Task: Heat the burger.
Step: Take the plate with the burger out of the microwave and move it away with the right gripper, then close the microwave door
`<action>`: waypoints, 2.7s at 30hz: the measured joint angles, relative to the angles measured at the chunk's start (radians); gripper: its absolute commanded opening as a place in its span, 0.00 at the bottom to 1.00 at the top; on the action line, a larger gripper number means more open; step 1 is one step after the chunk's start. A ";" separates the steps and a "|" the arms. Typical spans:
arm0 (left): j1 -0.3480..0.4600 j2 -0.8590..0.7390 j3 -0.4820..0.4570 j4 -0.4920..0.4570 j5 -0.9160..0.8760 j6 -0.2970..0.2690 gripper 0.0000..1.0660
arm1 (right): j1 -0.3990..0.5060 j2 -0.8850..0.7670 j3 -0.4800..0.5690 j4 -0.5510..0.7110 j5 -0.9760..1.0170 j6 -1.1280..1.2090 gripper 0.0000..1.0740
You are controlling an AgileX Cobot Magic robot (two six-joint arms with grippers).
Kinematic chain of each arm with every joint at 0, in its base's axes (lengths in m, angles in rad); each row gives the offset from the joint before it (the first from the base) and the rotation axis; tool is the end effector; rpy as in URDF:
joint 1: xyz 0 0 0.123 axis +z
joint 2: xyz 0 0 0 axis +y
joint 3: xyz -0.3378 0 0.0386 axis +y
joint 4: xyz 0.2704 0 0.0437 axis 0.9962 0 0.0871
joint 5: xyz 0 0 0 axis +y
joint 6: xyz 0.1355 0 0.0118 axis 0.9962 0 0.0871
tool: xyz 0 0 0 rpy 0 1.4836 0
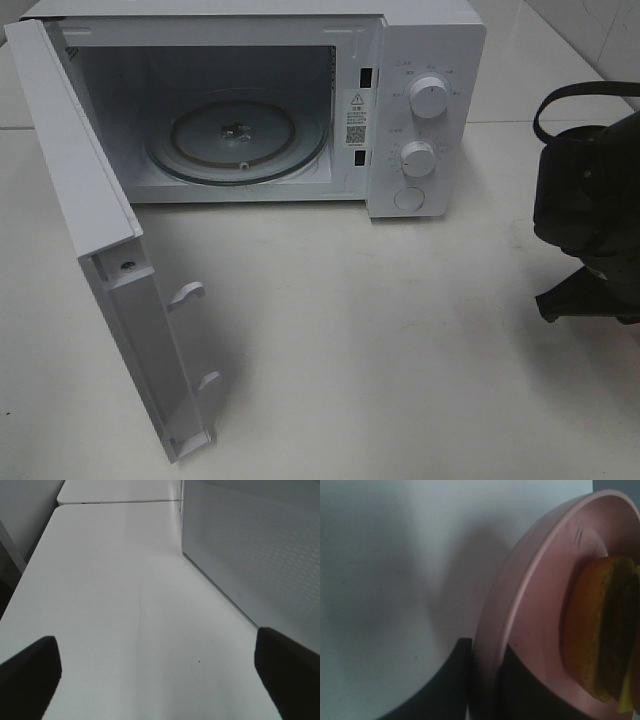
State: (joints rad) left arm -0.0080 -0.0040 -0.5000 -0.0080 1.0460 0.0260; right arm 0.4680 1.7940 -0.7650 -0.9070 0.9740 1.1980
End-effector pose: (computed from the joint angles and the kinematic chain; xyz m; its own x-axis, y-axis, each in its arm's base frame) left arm -0.0001 -0.0009 0.2693 -0.4388 0.0255 -0.8982 0.0239 0.9996 0.0167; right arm 0.2883 0.0464 0.1322 -0.9647 -0.0253 -0.2622 0.1430 0.7856 -0.6020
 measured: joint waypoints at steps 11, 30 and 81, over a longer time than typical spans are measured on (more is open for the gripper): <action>0.000 0.000 0.000 0.000 0.000 0.000 0.95 | -0.009 0.106 -0.017 -0.072 -0.055 0.103 0.11; 0.000 0.000 0.000 0.000 0.000 0.000 0.95 | -0.001 0.147 -0.017 -0.111 -0.059 0.055 0.49; 0.000 0.000 0.000 0.000 0.000 0.000 0.95 | -0.001 -0.790 -0.019 0.829 0.025 -1.078 0.71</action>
State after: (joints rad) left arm -0.0080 -0.0040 -0.5000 -0.0080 1.0460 0.0260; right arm 0.4670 1.0040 -0.7840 -0.0780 0.9990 0.1200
